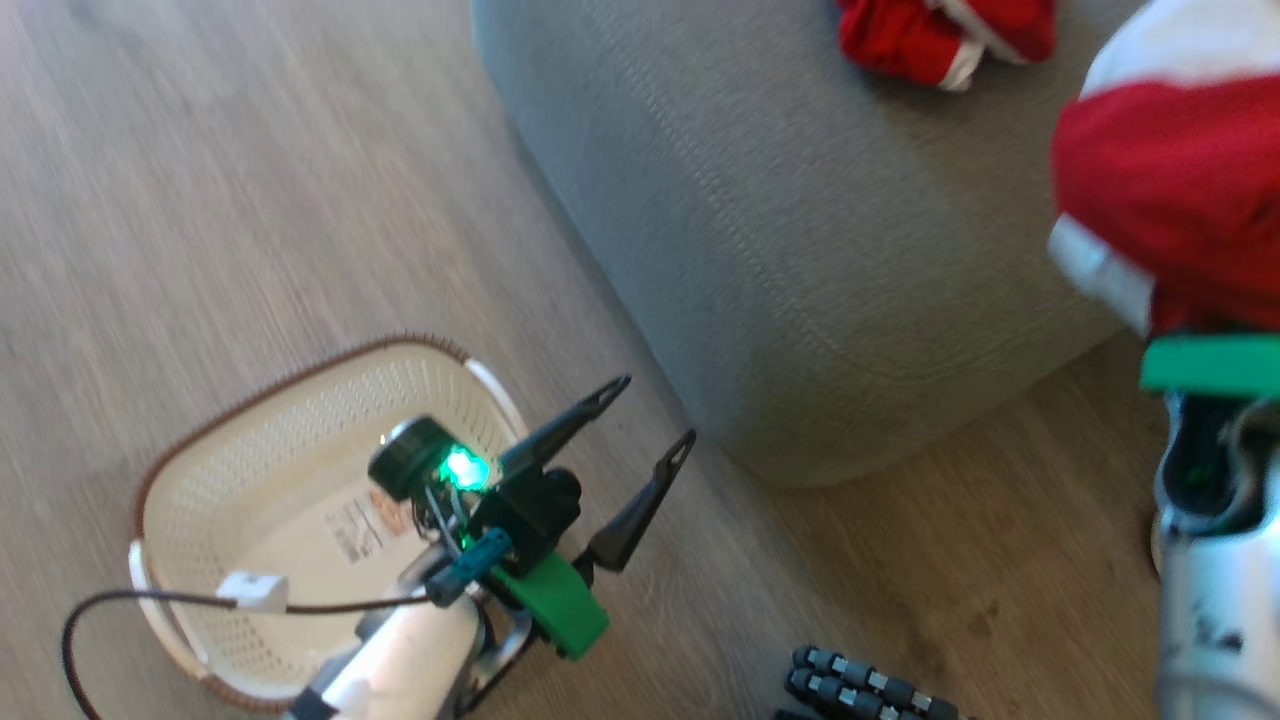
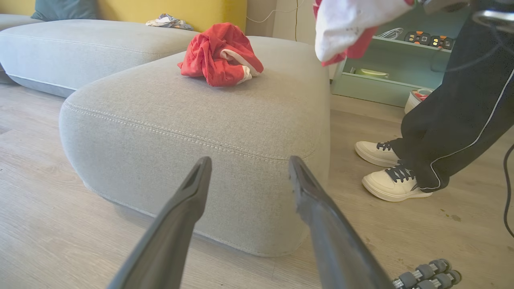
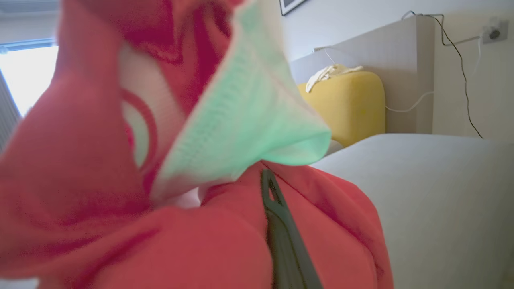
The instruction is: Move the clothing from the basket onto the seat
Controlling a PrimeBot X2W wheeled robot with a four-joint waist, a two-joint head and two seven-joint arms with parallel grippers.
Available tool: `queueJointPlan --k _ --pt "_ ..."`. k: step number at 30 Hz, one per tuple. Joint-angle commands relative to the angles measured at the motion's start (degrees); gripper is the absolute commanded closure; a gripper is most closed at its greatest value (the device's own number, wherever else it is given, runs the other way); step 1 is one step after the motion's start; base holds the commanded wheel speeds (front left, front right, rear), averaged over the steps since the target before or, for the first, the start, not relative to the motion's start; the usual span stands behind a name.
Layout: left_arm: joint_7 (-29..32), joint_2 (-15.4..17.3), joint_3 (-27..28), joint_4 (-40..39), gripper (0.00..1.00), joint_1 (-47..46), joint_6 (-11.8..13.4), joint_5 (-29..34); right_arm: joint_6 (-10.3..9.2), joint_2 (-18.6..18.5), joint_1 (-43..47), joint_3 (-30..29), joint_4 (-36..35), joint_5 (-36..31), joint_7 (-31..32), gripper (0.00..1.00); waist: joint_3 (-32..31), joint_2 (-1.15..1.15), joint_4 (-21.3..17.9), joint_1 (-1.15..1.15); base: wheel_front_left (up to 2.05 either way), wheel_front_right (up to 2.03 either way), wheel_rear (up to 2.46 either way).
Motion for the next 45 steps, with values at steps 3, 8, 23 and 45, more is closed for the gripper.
queueJointPlan --k 3,8,23,45 --pt "-0.35 1.65 -0.29 -3.21 0.0 -3.76 -0.06 0.53 -0.01 -2.46 -8.05 -1.35 -2.23 -0.26 -0.38 1.0 5.96 0.0 3.15 -0.01 0.0 0.0 0.0" --pt "-0.35 3.56 -2.96 -3.66 0.0 -5.96 -0.06 0.37 -0.01 -7.03 -18.58 -5.93 2.88 3.29 -0.38 1.0 10.29 0.0 5.22 -0.01 0.0 0.0 0.0" --pt "-0.35 5.87 -4.72 -3.72 0.0 -10.68 -0.06 -0.08 -0.01 -21.09 -45.1 -8.86 29.42 2.5 -0.38 1.0 18.46 0.0 11.7 -0.01 0.0 0.0 0.0" --pt "-0.35 4.67 -3.29 -3.38 0.0 -13.63 -0.06 -0.01 -0.01 -23.18 -54.57 -13.42 65.8 -12.0 2.15 1.0 21.78 0.0 15.91 -0.01 0.0 0.0 0.0"
